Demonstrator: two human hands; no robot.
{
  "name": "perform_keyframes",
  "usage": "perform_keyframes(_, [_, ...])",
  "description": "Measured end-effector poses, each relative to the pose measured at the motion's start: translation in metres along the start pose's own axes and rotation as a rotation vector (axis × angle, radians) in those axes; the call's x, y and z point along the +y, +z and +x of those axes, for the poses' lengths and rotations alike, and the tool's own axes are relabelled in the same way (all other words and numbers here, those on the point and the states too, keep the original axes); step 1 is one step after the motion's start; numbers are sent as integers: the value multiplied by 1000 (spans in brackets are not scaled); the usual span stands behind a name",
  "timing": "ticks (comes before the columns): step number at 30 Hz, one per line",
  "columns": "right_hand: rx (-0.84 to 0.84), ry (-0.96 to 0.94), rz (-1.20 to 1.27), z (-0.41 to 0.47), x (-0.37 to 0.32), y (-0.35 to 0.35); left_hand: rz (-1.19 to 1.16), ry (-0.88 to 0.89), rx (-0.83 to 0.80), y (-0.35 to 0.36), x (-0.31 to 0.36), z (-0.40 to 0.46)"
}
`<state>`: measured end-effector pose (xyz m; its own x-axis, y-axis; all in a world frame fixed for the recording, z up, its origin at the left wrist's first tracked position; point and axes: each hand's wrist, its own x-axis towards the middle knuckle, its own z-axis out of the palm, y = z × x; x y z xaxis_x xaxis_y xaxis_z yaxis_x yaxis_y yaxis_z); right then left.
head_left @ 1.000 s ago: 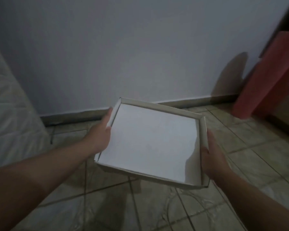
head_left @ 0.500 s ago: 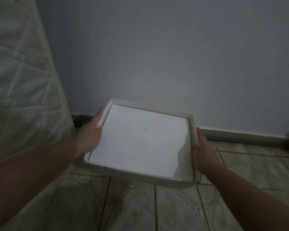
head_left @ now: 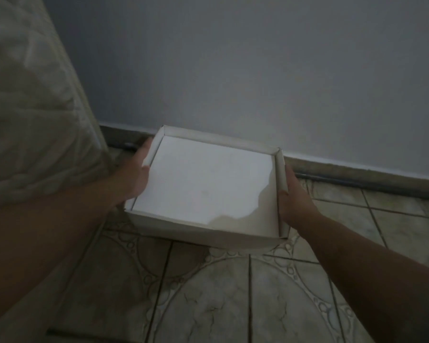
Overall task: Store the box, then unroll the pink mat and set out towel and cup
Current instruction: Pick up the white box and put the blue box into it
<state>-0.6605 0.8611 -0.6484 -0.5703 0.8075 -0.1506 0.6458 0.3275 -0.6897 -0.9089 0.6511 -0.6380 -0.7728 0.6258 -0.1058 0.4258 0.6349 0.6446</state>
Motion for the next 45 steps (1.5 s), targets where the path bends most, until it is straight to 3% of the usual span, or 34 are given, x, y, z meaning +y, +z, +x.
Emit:
perform_keyframes(13, [-48, 91, -24, 24, 15, 34, -35, -60, -36, 30, -32, 26])
perform_keyframes(22, [28, 129, -35, 26, 17, 45, 13, -60, 4, 40, -46, 36])
perform_keyframes(30, [-90, 187, 210, -2, 20, 24, -18, -66, -39, 38, -34, 36])
perform_keyframes(33, [21, 114, 288, -43, 31, -7, -94, 33, 121, 25, -11, 24])
perform_keyframes(36, [156, 74, 304, -98, 48, -58, -110, 288, 189, 21, 23, -6])
perform_keyframes(45, [695, 257, 227, -382, 114, -224, -176, 689, -178, 78, 216, -135])
